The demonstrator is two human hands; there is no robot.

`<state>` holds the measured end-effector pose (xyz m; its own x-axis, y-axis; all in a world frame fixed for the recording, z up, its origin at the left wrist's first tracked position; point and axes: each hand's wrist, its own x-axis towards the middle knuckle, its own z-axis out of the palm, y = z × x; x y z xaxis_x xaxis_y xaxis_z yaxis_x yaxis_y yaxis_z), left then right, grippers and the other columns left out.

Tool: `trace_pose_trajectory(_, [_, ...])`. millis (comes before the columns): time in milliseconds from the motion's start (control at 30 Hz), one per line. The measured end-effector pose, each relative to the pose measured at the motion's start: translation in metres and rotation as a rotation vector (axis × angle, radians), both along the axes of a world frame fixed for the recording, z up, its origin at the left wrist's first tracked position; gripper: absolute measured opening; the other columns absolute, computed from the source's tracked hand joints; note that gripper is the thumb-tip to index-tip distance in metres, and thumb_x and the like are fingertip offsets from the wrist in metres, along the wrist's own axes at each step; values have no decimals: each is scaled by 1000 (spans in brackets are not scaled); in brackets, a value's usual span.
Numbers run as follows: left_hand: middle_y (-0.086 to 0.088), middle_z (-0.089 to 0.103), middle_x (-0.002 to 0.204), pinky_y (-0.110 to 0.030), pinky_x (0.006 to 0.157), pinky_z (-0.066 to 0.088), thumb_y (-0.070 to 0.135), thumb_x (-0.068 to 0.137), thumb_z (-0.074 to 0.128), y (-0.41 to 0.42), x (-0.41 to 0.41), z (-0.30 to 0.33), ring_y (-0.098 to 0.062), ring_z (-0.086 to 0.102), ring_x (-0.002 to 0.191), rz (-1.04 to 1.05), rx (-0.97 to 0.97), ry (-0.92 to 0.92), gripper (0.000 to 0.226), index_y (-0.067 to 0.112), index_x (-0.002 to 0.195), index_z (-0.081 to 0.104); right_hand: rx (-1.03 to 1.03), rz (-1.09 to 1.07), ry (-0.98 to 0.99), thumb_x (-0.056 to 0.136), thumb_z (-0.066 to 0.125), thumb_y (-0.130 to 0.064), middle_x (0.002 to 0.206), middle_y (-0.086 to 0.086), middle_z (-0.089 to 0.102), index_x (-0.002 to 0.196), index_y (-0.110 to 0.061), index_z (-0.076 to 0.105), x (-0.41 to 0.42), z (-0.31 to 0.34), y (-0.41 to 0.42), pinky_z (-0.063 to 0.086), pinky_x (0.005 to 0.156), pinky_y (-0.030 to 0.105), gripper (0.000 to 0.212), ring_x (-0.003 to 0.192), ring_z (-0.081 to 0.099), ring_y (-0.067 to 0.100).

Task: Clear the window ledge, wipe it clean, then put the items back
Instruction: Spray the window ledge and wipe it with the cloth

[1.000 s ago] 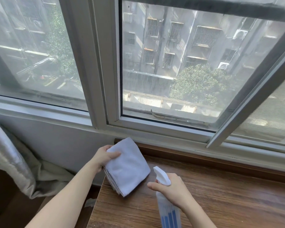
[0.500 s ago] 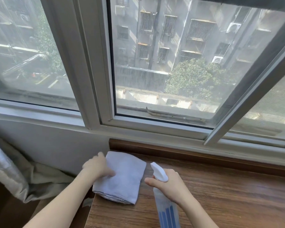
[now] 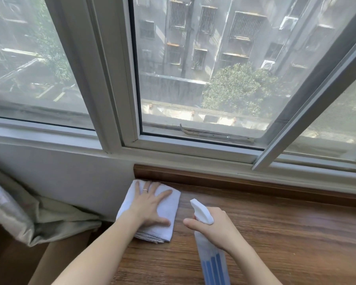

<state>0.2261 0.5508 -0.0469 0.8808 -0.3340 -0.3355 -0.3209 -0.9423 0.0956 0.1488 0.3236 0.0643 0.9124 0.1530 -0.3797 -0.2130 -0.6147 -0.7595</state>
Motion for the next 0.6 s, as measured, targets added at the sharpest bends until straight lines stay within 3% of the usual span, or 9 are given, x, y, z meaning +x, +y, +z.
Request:
trace_pose_trajectory(200, [-5, 7, 159, -63, 113, -11, 89, 54, 40, 2, -22, -5, -35, 0, 146, 46, -37, -6, 109, 49, 150, 8, 2, -13, -22, 74, 72, -58, 57, -8, 45, 59, -22, 44, -8, 4, -3, 33, 59, 28, 48, 53, 38, 6])
trace_pose_trajectory(300, [-4, 9, 159, -60, 114, -12, 88, 56, 43, 4, -45, -8, -32, 0, 147, 69, -73, -18, 109, 46, 151, 10, -8, -19, -34, 76, 71, -58, 57, -7, 44, 62, -13, 45, -12, 4, -5, 32, 59, 30, 53, 54, 38, 7])
trace_pose_trajectory(467, [-14, 48, 143, -61, 108, 11, 91, 51, 48, 5, -82, -24, -33, 39, 134, 267, -153, -148, 108, 32, 142, 40, -5, -16, -31, 73, 68, -64, 57, -6, 42, 64, -10, 44, -20, 3, -7, 31, 60, 31, 60, 54, 37, 8])
trace_pose_trajectory(600, [-10, 43, 147, -67, 104, -4, 95, 52, 45, 6, -79, -29, -38, 29, 140, 382, -156, -156, 108, 32, 140, 46, -10, -9, -25, 72, 65, -66, 59, -7, 37, 67, -7, 39, -21, 2, -6, 28, 61, 32, 64, 56, 33, 10])
